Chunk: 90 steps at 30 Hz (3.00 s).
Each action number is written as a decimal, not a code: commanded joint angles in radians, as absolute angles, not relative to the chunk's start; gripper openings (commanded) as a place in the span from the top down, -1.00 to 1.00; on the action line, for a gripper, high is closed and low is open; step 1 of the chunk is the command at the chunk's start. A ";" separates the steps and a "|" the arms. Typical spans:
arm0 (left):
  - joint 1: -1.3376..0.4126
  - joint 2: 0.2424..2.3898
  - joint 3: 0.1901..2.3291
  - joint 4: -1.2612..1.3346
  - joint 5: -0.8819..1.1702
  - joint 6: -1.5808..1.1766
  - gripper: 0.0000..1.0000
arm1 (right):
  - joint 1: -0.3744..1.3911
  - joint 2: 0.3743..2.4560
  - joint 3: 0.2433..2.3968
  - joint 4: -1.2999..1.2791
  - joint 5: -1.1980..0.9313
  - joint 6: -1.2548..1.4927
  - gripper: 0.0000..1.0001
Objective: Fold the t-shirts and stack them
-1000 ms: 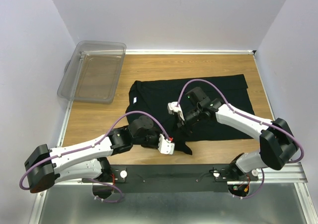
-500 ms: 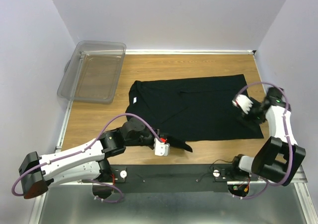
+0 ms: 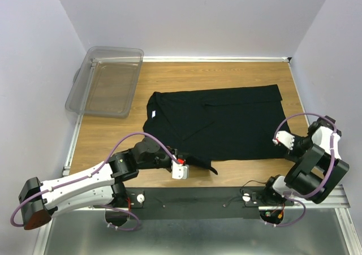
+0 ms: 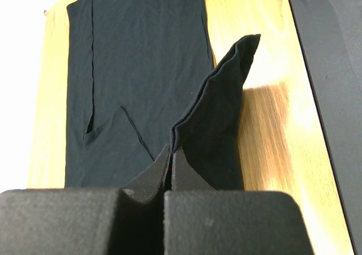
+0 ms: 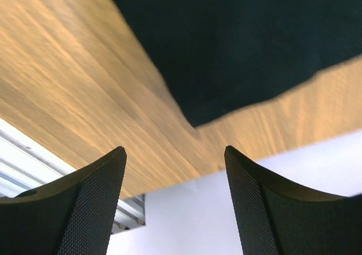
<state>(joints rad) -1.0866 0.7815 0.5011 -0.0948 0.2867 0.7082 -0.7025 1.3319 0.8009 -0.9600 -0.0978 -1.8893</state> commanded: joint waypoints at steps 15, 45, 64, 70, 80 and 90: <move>-1.091 0.778 0.480 -0.051 0.252 0.672 1.00 | -0.710 1.394 0.699 -0.813 -0.112 -1.925 -0.15; -1.085 0.718 0.454 -0.015 0.212 0.664 1.00 | -0.710 1.480 0.873 -0.910 -0.275 -1.798 0.99; -1.081 0.713 0.456 -0.012 0.222 0.663 1.00 | -0.709 1.460 0.802 -0.908 -0.219 -1.889 -0.26; -1.078 0.713 0.454 -0.009 0.221 0.661 1.00 | -0.709 1.537 0.807 -0.844 -0.195 -1.858 -0.23; -1.078 0.713 0.454 -0.009 0.221 0.661 1.00 | -0.710 1.565 0.749 -0.776 -0.137 -1.845 0.38; -1.074 0.698 0.453 -0.005 0.193 0.652 1.00 | -0.710 1.519 0.822 -0.834 -0.190 -1.810 0.79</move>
